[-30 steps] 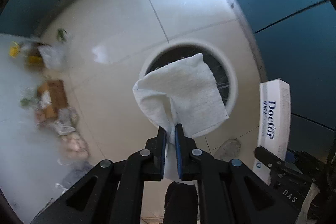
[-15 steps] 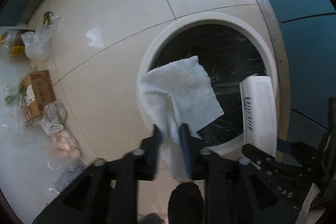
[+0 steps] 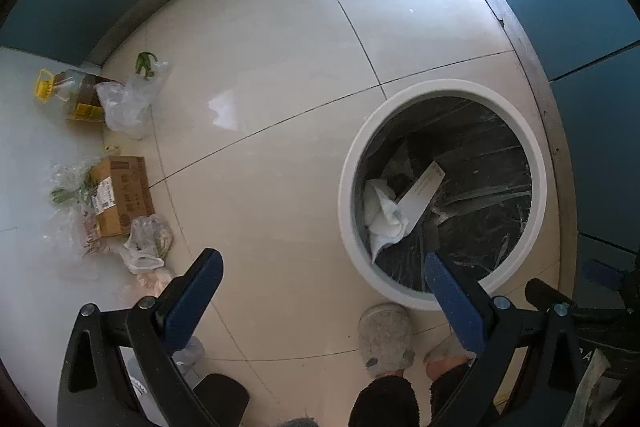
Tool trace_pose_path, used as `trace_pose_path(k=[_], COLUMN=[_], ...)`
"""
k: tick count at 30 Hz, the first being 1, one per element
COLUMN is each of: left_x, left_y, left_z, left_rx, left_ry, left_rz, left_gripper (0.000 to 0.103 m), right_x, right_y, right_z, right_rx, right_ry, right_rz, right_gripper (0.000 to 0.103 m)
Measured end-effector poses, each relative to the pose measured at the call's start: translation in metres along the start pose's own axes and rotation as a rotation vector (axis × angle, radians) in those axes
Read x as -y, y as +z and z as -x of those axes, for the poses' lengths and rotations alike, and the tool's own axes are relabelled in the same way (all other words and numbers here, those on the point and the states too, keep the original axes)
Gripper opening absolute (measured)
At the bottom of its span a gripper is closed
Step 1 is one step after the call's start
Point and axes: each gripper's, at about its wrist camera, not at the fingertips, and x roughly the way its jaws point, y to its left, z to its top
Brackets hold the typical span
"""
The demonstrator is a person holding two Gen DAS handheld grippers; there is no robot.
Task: Collect trash
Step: 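Move both tools back from the bin to the counter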
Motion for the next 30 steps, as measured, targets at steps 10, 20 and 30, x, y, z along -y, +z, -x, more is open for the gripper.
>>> trace_pose_path(k=[10,20,30], left_x=[-0.016,-0.032,-0.037], left_y=[-0.027,-0.059,-0.108], left_z=[0.064,0.169,0.282], left_rx=[0.022,0.063,0.112], left_ry=[-0.003,-0.029,-0.061], left_rz=[0.044,0.061,0.011], left_gripper=[0.103,0.103,0.103], right_x=[-0.022,-0.031,-0.035], right_y=[-0.028,-0.076,-0.154], right_z=[0.072,0.202,0.353], right_rx=[0.087,0.177,0.277], right_ry=[-0.048,-0.072,-0.061], right_rz=[0.044,0.073,0.09], right_gripper=[0.103,0.103,0.103])
